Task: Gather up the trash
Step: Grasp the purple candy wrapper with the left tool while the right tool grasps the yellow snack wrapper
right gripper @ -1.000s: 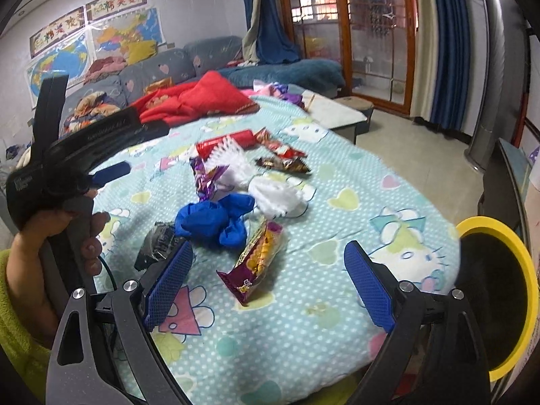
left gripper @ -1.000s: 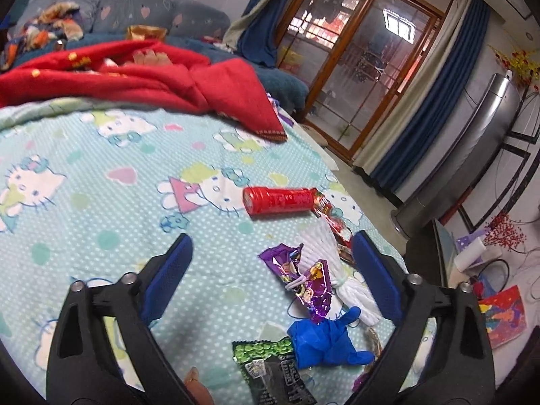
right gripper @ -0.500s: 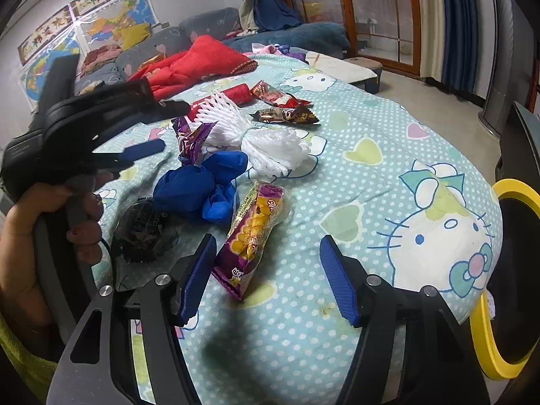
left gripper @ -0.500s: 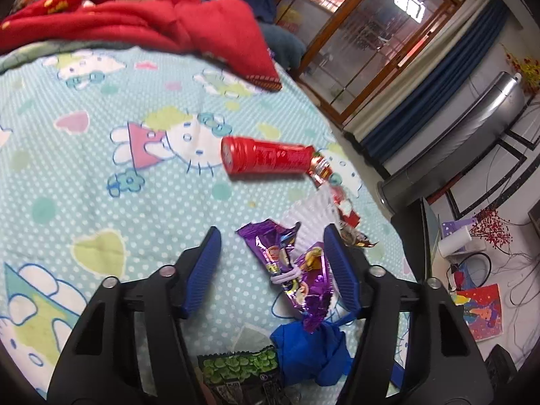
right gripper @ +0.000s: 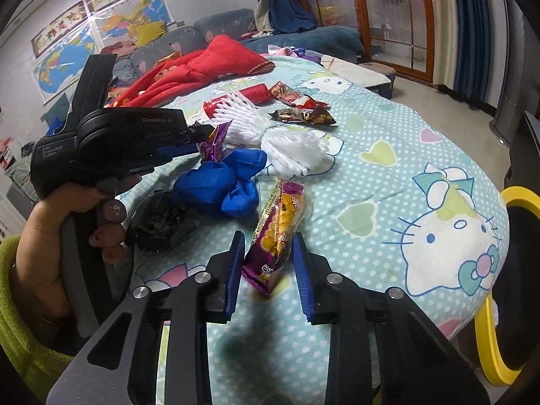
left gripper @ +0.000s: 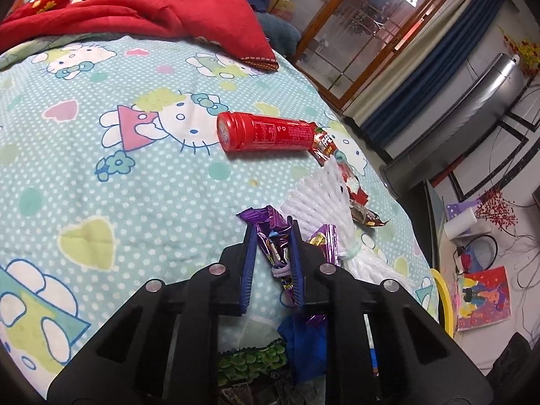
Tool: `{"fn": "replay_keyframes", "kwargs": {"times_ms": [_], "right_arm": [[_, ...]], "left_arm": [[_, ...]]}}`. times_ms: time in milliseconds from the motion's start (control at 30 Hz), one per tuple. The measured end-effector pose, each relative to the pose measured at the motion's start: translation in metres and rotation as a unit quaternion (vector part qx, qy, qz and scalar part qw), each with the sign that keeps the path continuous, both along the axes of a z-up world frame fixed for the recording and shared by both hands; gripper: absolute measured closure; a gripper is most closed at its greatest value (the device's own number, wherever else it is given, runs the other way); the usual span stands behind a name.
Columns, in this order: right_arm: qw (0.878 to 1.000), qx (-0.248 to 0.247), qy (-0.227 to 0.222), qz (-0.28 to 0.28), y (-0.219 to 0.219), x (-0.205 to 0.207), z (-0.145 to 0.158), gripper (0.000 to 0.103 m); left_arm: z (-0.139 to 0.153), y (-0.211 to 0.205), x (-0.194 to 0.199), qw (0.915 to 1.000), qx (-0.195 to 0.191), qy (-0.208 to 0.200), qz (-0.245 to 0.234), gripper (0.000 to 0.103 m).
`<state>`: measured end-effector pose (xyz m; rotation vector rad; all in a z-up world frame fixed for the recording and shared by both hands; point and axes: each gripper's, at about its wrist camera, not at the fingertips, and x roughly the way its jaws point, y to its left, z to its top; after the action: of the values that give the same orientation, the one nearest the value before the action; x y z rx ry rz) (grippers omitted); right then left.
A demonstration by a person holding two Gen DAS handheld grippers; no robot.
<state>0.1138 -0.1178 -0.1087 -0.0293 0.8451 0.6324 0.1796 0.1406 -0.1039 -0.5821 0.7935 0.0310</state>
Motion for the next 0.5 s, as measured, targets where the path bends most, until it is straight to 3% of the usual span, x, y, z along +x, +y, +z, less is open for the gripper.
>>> {"fn": "replay_keyframes", "kwargs": {"times_ms": [133, 500], "right_arm": [[1.0, 0.003, 0.001, 0.001, -0.001, 0.0, 0.001, 0.079], [1.0, 0.007, -0.009, 0.01, -0.005, -0.004, 0.011, 0.086]], "left_arm": [[0.003, 0.003, -0.007, 0.9999, -0.012, -0.011, 0.0, 0.097], [0.031, 0.005, -0.032, 0.998, 0.005, -0.063, 0.005, 0.098]]}}
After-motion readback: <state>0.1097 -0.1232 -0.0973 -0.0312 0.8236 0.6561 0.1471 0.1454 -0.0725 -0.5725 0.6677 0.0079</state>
